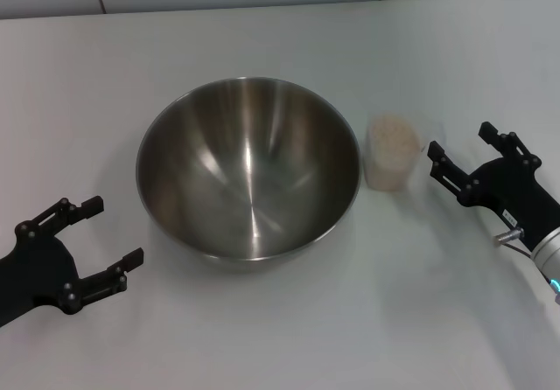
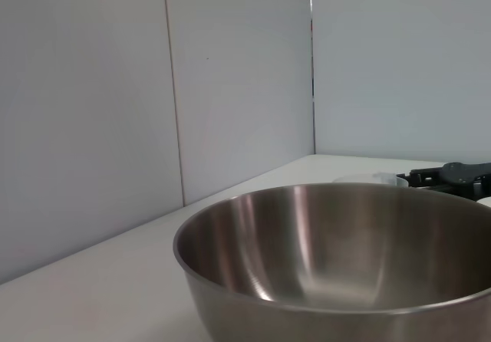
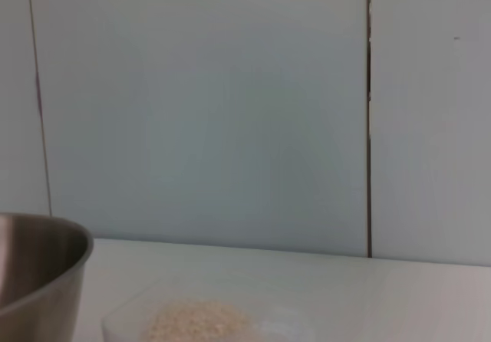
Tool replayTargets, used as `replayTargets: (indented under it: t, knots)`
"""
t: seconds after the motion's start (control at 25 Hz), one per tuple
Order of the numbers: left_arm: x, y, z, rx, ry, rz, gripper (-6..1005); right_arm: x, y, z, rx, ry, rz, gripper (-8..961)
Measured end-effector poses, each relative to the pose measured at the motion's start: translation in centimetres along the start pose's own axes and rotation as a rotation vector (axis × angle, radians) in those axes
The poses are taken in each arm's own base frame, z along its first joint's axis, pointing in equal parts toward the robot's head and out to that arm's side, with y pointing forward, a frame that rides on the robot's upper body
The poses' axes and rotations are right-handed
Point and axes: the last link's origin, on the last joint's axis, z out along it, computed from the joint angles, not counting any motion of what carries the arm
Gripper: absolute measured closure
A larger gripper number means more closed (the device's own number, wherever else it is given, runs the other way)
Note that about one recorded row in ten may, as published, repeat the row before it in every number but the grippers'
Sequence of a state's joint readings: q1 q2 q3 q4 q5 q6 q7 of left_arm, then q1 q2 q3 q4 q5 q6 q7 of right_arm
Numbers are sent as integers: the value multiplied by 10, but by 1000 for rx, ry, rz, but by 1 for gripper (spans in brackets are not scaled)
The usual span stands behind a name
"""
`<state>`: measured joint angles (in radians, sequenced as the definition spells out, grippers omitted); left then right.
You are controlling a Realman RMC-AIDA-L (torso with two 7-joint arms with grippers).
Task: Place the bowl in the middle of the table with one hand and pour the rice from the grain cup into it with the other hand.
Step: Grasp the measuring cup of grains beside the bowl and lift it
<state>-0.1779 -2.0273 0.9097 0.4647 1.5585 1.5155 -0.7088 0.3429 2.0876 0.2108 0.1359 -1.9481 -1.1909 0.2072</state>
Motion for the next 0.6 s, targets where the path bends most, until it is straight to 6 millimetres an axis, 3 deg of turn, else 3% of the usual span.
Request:
replayTargets:
  t: [0.6]
  knots:
    - [0,5,4,-29,-1,1,135,-7,-3,16,3,2,-15,229]
